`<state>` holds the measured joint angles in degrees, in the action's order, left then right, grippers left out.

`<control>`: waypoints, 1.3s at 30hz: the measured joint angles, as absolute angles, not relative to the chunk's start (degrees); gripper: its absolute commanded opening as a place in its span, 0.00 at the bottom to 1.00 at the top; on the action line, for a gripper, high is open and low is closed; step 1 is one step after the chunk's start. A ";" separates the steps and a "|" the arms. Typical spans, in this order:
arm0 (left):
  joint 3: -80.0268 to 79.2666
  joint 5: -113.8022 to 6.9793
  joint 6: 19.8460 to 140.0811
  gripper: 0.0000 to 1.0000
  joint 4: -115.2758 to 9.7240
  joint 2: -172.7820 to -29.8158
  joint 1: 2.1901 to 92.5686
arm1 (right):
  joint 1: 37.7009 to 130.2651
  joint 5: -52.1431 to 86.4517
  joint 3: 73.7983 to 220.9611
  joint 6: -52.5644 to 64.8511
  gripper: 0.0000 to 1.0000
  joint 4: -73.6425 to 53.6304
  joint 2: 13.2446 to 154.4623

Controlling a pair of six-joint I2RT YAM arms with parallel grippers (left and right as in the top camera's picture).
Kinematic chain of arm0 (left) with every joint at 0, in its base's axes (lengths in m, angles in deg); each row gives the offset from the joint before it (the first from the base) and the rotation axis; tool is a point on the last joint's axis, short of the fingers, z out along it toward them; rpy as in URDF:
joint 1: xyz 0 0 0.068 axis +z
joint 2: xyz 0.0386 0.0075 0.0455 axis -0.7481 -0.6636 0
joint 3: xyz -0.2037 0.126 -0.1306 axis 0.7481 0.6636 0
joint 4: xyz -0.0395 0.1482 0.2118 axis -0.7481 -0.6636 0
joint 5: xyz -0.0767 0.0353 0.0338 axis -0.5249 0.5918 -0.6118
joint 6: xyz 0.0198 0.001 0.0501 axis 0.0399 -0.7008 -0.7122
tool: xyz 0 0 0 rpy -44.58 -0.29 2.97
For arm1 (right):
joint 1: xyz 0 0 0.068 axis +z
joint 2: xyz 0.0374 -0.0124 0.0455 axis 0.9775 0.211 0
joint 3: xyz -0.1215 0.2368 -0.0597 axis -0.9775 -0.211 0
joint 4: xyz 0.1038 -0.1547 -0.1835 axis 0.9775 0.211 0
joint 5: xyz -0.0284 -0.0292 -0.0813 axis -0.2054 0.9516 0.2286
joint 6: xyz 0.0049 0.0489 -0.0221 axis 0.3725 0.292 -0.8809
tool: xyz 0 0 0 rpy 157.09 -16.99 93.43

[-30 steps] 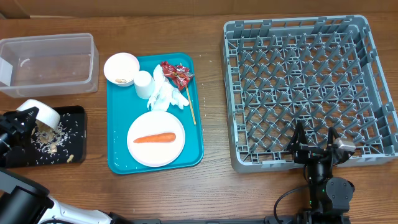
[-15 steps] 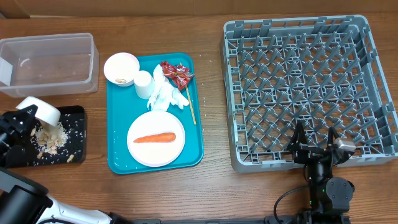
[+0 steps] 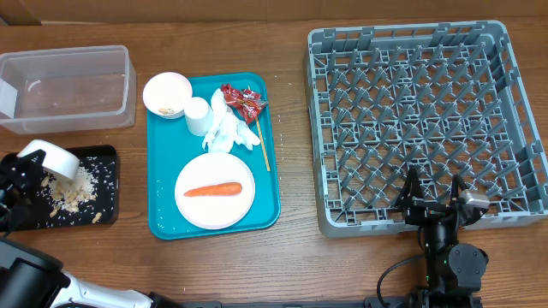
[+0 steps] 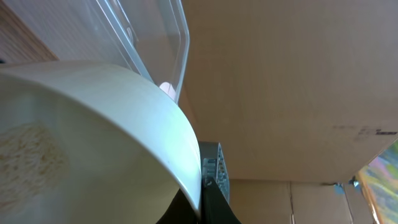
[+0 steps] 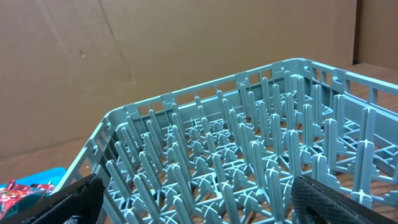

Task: Sort waste into correct bins and load items into the dishwasher rack
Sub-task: 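Tilt the bowl with the left gripper to dump rice onto the black tray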

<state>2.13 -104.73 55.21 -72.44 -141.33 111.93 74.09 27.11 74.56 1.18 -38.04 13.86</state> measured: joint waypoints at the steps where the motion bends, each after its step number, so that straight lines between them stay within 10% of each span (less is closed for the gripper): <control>1: 2.13 -104.97 55.21 0.04 -72.83 -141.33 112.20 | 74.09 27.13 74.56 1.20 1.00 -38.04 13.86; 39: 1.78 -101.69 38.88 0.04 -92.46 -136.04 112.70 | 74.09 27.13 74.56 1.18 1.00 -38.04 13.86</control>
